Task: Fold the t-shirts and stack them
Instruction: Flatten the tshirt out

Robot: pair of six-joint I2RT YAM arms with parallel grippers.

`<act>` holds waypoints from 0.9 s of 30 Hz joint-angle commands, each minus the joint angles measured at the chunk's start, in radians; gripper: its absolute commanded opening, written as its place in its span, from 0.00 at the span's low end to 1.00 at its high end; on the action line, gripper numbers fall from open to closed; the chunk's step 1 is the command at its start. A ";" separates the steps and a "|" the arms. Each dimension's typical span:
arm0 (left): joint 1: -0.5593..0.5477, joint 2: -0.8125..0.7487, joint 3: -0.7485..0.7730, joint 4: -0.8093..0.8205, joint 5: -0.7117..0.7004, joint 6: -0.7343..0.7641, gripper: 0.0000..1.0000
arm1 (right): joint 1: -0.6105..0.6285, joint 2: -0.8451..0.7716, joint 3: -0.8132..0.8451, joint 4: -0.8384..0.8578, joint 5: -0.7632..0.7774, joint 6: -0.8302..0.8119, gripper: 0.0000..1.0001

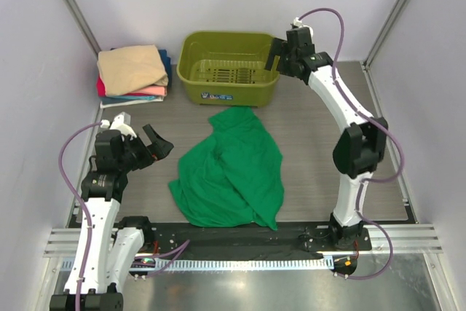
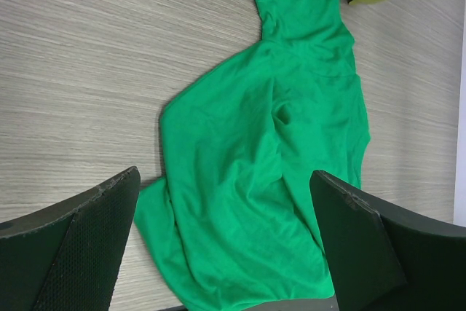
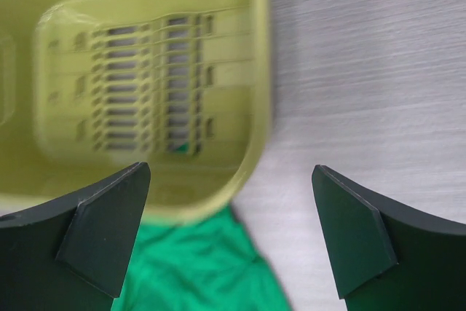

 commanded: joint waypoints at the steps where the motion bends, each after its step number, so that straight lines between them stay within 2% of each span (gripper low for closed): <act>1: 0.005 -0.001 0.009 0.019 0.015 0.009 1.00 | -0.028 0.124 0.167 -0.034 -0.001 -0.025 1.00; 5: 0.003 -0.003 0.010 0.019 0.014 0.008 1.00 | -0.035 0.247 0.272 -0.057 -0.052 -0.033 0.98; 7: 0.003 0.002 0.009 0.019 0.014 0.009 1.00 | -0.033 0.287 0.312 -0.059 -0.081 -0.037 0.87; 8: 0.003 0.005 0.009 0.019 0.015 0.008 1.00 | -0.035 0.317 0.319 -0.064 -0.090 -0.039 0.74; 9: 0.003 0.005 0.009 0.019 0.017 0.009 1.00 | -0.036 0.325 0.325 -0.062 -0.105 -0.037 0.66; 10: 0.003 0.000 0.009 0.019 0.017 0.009 1.00 | -0.038 0.330 0.324 -0.061 -0.109 -0.037 0.46; 12: 0.005 -0.001 0.009 0.019 0.014 0.009 1.00 | -0.051 0.336 0.316 -0.057 -0.125 -0.033 0.21; 14: 0.005 -0.001 0.009 0.019 0.014 0.008 1.00 | -0.071 0.328 0.301 -0.053 -0.173 -0.019 0.01; 17: 0.003 0.005 0.009 0.019 0.015 0.008 1.00 | -0.122 0.282 0.241 -0.045 -0.213 0.016 0.01; 20: 0.003 0.006 0.009 0.019 0.020 0.008 1.00 | -0.166 0.180 0.119 -0.039 -0.155 0.056 0.01; 26: 0.003 0.008 0.009 0.019 0.021 0.008 1.00 | -0.309 -0.107 -0.216 -0.019 -0.031 0.194 0.01; 27: 0.002 0.006 0.009 0.021 0.023 0.008 1.00 | -0.390 -0.182 -0.309 -0.005 -0.027 0.229 0.01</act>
